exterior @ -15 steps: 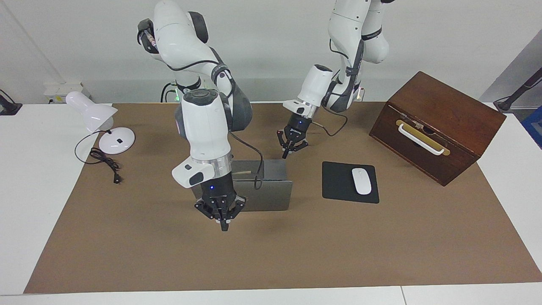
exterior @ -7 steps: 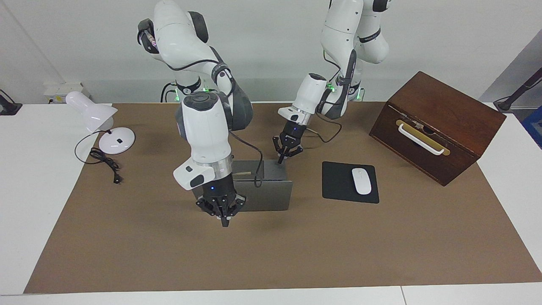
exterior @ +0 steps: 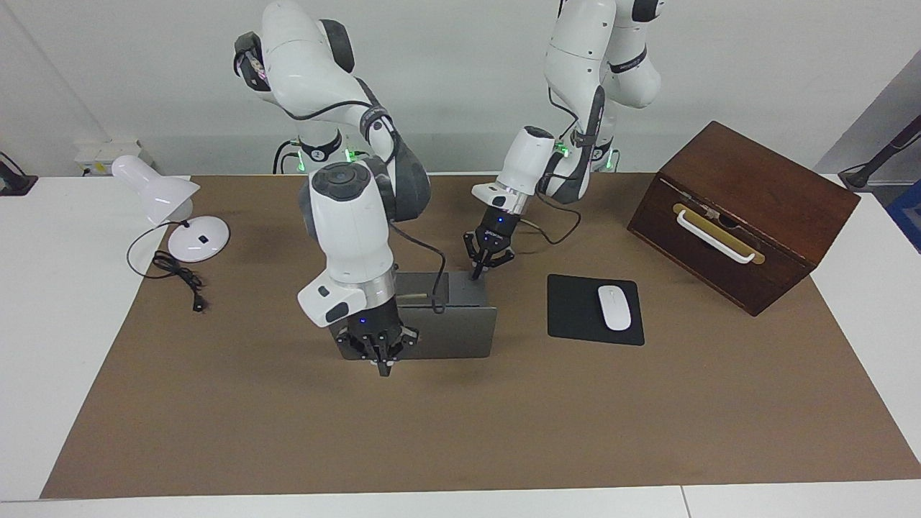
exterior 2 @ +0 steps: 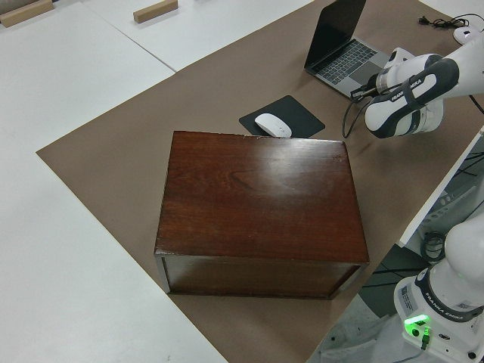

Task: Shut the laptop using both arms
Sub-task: 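Push the lid down with the right gripper while the left gripper holds the base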

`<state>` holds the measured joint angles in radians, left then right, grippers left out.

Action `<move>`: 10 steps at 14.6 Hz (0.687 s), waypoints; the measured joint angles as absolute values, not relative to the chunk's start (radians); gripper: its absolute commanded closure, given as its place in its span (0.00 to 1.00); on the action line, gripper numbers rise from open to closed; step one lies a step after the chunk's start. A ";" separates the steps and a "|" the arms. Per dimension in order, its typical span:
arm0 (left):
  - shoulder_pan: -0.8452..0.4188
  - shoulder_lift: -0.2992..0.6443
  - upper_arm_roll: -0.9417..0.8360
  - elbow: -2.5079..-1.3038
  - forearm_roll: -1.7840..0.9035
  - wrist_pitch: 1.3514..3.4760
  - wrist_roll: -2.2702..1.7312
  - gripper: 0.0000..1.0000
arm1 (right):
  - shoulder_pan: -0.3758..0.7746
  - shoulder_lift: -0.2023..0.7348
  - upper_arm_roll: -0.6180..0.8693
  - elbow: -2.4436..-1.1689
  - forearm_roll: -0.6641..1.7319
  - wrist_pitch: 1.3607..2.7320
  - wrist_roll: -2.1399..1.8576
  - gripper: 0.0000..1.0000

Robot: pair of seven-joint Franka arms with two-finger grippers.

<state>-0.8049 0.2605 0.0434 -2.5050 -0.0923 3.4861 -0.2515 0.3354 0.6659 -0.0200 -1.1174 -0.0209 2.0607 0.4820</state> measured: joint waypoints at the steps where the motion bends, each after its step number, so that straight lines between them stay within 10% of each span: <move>1: -0.805 0.261 0.043 -2.505 -0.092 3.486 -0.246 1.00 | 0.334 0.666 -0.020 -1.118 -0.006 2.037 0.482 1.00; 10: -0.805 0.261 0.043 -2.505 -0.092 3.487 -0.227 1.00 | 0.317 0.630 -0.008 -1.170 0.098 1.838 0.451 1.00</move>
<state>-0.8051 0.2614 0.0433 -2.5050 -0.0922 3.4872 -0.2274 0.3168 0.6296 -0.0084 -1.1697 0.0981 1.8377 0.4510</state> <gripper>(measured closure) 0.991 0.991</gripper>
